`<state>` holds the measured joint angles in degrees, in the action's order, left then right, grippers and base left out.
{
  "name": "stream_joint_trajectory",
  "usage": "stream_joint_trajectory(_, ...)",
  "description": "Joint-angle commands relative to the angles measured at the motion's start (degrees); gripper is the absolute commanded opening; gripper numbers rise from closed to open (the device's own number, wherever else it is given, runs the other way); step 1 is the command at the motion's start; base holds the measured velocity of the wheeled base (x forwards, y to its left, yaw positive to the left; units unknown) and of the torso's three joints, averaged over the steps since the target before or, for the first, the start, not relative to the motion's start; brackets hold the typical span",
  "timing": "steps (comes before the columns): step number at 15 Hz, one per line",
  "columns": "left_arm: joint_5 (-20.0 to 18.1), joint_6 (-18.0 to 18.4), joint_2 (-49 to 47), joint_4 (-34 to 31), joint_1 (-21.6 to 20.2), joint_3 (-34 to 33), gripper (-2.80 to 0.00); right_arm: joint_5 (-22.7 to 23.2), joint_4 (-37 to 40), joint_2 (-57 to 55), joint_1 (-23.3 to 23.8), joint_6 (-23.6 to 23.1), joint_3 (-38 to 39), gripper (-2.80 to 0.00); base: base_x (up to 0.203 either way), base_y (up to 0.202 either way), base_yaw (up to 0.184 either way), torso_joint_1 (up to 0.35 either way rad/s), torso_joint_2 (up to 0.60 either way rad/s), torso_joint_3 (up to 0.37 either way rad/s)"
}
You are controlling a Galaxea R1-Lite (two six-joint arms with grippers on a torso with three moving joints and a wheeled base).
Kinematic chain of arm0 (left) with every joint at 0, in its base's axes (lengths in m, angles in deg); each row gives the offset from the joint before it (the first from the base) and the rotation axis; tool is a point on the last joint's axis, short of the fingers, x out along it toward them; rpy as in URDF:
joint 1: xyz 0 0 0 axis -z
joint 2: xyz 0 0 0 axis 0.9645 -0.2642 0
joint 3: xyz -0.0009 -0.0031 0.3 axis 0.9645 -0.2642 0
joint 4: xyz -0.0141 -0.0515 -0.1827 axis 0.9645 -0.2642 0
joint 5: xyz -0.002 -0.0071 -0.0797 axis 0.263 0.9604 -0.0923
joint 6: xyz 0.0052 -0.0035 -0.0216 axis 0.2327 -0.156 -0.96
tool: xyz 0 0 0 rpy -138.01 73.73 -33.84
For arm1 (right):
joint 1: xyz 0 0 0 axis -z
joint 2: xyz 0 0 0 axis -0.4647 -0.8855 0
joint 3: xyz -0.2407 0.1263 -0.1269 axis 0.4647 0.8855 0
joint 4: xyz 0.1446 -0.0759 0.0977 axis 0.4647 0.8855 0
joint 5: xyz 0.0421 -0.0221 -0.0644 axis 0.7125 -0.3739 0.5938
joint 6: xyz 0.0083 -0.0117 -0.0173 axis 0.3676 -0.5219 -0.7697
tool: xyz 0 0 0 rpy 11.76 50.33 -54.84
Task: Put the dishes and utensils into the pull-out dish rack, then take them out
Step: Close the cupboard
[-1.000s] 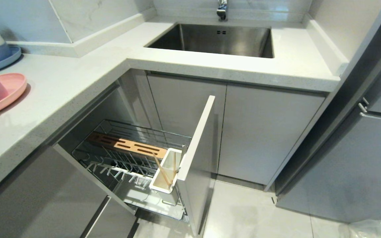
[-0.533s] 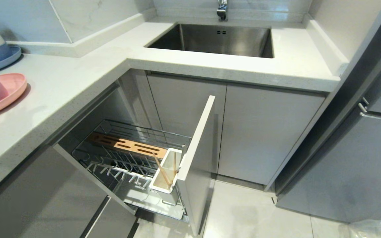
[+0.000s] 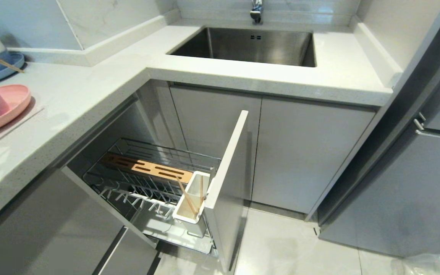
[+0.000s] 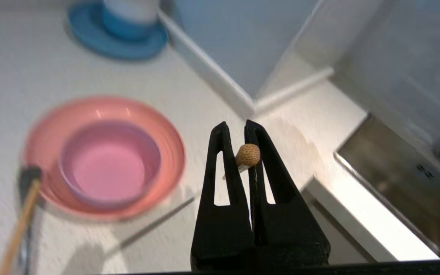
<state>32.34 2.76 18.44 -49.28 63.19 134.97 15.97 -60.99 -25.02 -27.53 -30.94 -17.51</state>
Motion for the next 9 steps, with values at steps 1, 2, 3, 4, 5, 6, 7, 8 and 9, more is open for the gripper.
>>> stream_joint_trajectory(1,-0.87,-1.37,-1.1,-1.43,-0.37,0.97,-2.8,0.0,-0.01,0.0,0.02,0.01,0.09,-2.8,0.0,0.0,0.0,0.0,0.0,0.0)
stream_joint_trajectory(2,-1.14,-1.41,-1.6,-1.35,-0.73,1.03,-2.8,0.0,-0.01,0.0,0.02,0.01,0.09,-2.8,0.0,0.0,0.0,0.0,0.0,0.0)
stream_joint_trajectory(3,-1.36,-1.66,-2.63,-1.43,-1.54,1.36,-2.8,0.0,-0.01,0.0,0.02,0.01,0.09,-2.8,0.0,0.0,0.0,0.0,0.0,0.0)
stream_joint_trajectory(4,-2.22,-2.22,-3.6,-1.58,-2.68,2.01,-2.8,0.0,-0.01,0.0,0.02,0.01,0.09,-2.8,0.0,0.0,0.0,0.0,0.0,0.0)
stream_joint_trajectory(5,-3.81,-2.8,-4.64,-1.76,-4.5,2.89,-2.8,0.0,-0.01,0.0,0.02,0.01,0.09,-2.8,0.0,0.0,0.0,0.0,0.0,0.0)
stream_joint_trajectory(6,-6.74,-3.46,-6.31,-2.47,-6.63,3.82,-2.8,0.0,-0.01,0.0,0.02,0.01,0.09,-2.8,0.0,0.0,0.0,0.0,0.0,0.0)
stream_joint_trajectory(7,-9.16,-3.71,-7.64,-5.4,-7.6,4.81,-2.8,0.0,-0.01,0.0,0.02,0.01,0.09,-2.8,0.0,0.0,0.0,0.0,0.0,0.0)
stream_joint_trajectory(8,-10.99,-3.84,-8.66,-8.11,-8.03,5.95,-2.8,0.0,-0.01,0.0,0.02,0.01,0.09,-2.8,0.0,0.0,0.0,0.0,0.0,0.0)
stream_joint_trajectory(9,-12.11,-4.0,-9.89,-12.79,-8.12,7.81,-2.8,0.0,-0.01,0.0,0.02,0.01,0.09,-2.8,0.0,0.0,0.0,0.0,0.0,0.0)
